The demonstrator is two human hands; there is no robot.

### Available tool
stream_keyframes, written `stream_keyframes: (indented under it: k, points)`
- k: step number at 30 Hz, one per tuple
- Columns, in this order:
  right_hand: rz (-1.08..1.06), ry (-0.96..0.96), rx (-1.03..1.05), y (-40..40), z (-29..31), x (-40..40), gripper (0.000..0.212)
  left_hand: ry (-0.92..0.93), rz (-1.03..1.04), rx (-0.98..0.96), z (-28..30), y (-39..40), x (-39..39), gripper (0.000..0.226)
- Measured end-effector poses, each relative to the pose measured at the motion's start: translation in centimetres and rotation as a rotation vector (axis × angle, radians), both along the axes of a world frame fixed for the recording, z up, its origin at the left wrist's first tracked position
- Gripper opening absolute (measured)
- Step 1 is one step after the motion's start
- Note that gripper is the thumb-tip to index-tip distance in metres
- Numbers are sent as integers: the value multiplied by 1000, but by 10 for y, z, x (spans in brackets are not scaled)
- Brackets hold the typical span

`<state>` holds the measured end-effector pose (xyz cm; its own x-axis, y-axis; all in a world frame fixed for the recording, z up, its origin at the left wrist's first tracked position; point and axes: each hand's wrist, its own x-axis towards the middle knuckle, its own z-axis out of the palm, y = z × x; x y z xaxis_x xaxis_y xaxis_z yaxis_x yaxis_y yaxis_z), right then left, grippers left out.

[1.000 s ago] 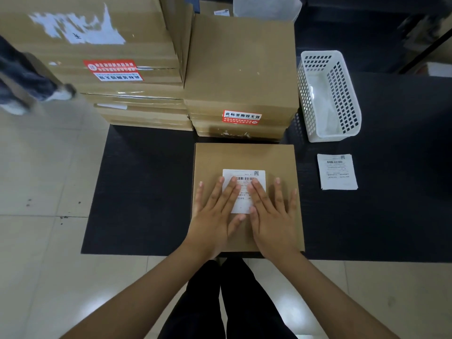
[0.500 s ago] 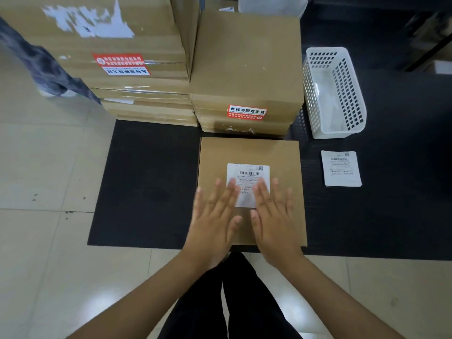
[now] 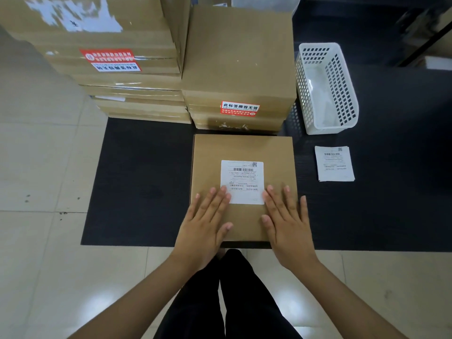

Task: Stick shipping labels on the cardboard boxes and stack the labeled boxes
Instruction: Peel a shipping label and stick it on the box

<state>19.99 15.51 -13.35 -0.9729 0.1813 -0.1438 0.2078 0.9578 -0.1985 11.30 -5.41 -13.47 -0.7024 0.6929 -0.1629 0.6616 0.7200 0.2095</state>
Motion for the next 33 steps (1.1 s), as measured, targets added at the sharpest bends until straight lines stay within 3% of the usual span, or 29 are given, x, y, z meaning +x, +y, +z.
stream_keyframes:
  k: [7, 10, 13, 19, 28, 33]
  points:
    - [-92, 60, -106, -7, 6, -6, 56, -9, 284, 126, 17, -20, -10, 58]
    - [-58, 64, -141, -19, 17, -38, 58, -22, 177, 174, 26, 14, -28, 59]
    - [30, -5, -155, -30, 20, -77, 63, -62, 106, 103, 18, 54, -47, 63]
    - [60, -47, 0, -8, 1, -82, 60, 8, 34, 10, -4, 50, -66, 71]
    - [-154, -59, 29, 13, 1, -64, 63, 77, 232, -30, -2, 36, -62, 57]
    - [-163, -4, -104, 14, -3, -63, 61, 27, 409, -29, -4, 7, -69, 58]
